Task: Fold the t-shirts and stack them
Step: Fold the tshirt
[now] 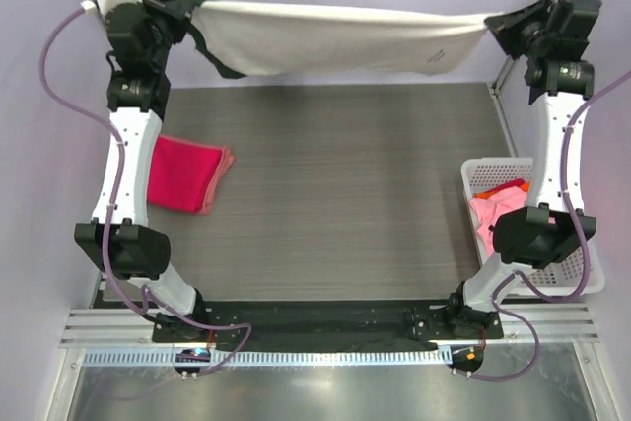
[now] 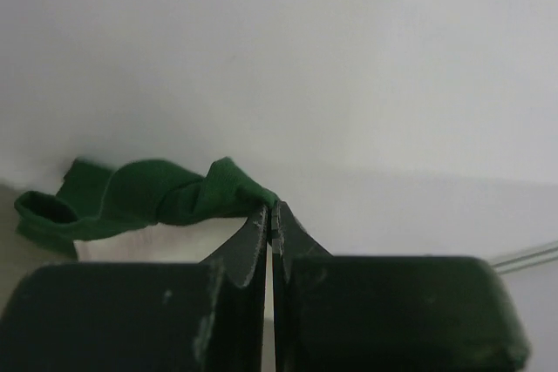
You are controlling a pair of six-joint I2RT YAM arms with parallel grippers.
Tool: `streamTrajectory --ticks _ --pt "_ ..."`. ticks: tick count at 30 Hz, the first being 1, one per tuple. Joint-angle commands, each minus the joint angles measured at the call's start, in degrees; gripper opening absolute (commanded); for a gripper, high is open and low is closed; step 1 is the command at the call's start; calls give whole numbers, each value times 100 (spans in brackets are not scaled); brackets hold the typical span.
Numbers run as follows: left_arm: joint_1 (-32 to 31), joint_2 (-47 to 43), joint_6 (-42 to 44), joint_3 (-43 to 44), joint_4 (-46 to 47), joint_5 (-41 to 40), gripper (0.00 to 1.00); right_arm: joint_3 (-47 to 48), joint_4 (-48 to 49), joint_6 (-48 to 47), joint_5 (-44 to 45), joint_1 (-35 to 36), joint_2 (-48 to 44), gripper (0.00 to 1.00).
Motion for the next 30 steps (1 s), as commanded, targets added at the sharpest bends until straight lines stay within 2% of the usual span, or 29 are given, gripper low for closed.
streamTrajectory --ticks 1,3,4,5,7,8,11,15,21,24,28,30 --pt "119 -156 274 -1550 816 -90 0 -1440 658 57 -114 -92 -80 1" --pt "119 -543 249 -2371 1326 -98 0 -2050 1035 5 -166 -100 -326 1" --pt "119 -683 248 -2767 1510 -81 0 -2662 1159 -22 -219 -92 -423 1" --pt "119 -815 170 -3572 1808 -55 0 -2955 1256 -74 -184 -100 -571 1" --pt "119 -1141 47 -4245 2065 -37 0 -3840 1572 -83 -193 -100 -757 1" --pt "119 -1255 -58 -4866 2179 -2 0 -4107 1669 -127 -193 -92 -940 1" --pt "119 -1651 -156 -5799 2251 77 0 -5197 2012 -154 -105 -91 -1283 1" --pt "93 -2195 -253 -6758 2189 42 0 -6453 2320 -250 -96 -91 -1741 1" --pt "49 -3004 -252 -7762 1820 104 0 -7623 2400 -356 17 -100 -2321 1" --pt "31 -3680 -209 -8325 1671 78 0 -8098 2242 -374 158 -91 -2866 1" --pt "31 -4471 -200 -8712 943 -10 0 -8609 1970 -382 509 -91 -3857 1" --pt "22 -4937 -226 -8800 285 -54 0 -8837 1759 -382 615 -100 -4184 1"
